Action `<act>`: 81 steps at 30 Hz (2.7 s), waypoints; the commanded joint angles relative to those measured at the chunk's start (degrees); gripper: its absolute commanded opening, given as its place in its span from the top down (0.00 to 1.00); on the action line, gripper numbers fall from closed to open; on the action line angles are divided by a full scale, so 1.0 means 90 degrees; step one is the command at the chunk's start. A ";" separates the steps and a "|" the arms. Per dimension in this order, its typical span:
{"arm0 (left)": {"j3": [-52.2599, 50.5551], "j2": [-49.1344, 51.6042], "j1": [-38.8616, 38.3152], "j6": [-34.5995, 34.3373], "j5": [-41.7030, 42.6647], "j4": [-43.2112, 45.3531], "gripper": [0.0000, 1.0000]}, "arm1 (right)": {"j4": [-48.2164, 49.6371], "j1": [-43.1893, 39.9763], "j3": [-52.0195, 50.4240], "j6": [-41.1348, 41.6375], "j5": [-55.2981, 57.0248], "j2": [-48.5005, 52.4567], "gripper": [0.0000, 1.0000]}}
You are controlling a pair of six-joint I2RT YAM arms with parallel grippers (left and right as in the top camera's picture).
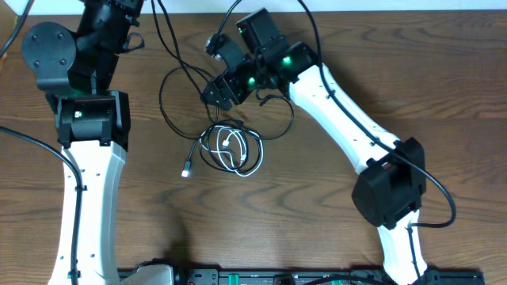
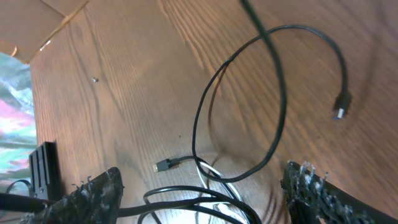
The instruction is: Untangle cables
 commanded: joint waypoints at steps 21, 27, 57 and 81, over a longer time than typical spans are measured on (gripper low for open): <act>0.0202 -0.0155 0.0087 -0.0078 -0.0245 0.0029 0.93 | 0.0340 0.0199 -0.0049 0.0704 -0.0036 0.0440 0.99; 0.0202 -0.0153 0.0187 -0.0078 -0.0267 -0.0279 0.93 | -0.0262 -0.0393 -0.0049 0.0549 0.0126 -0.0357 0.99; 0.0202 -0.0148 0.0187 -0.0104 -0.0811 -0.0306 0.93 | 0.1508 0.0648 -0.0165 -0.0381 -0.1800 0.1052 0.56; 0.0199 -0.0141 0.0185 0.0913 -0.0818 -0.2021 0.93 | 0.0223 -0.1171 -0.0141 0.0588 0.0612 -0.2353 0.99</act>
